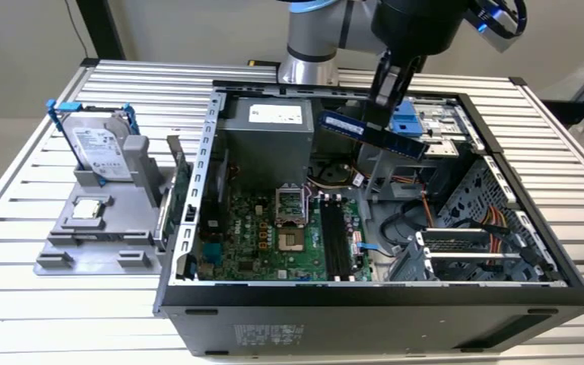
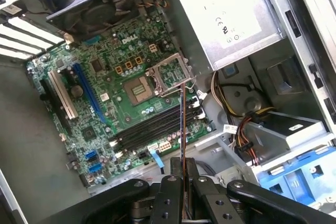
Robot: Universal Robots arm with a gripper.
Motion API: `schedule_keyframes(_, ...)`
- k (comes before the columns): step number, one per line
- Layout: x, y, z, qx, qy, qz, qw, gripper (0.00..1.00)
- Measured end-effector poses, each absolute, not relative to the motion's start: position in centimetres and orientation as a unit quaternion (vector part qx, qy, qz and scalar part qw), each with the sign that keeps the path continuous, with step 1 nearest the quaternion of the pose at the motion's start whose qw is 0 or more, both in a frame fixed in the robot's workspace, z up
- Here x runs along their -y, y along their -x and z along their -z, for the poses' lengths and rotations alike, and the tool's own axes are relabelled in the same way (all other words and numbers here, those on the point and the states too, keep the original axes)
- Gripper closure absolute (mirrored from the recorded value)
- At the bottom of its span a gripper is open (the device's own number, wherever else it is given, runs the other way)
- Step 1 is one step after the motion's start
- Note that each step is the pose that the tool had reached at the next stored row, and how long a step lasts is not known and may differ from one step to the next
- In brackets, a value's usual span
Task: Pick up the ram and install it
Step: 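Insert the ram into the slot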
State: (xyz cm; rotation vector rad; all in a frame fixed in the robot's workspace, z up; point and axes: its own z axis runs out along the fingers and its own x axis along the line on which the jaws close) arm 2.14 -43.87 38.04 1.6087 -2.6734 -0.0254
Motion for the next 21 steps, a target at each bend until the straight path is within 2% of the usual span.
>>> schedule_keyframes(21,43.87,-2.15,-37.90,0.898,-0.439,0.009,0.010,1.00)
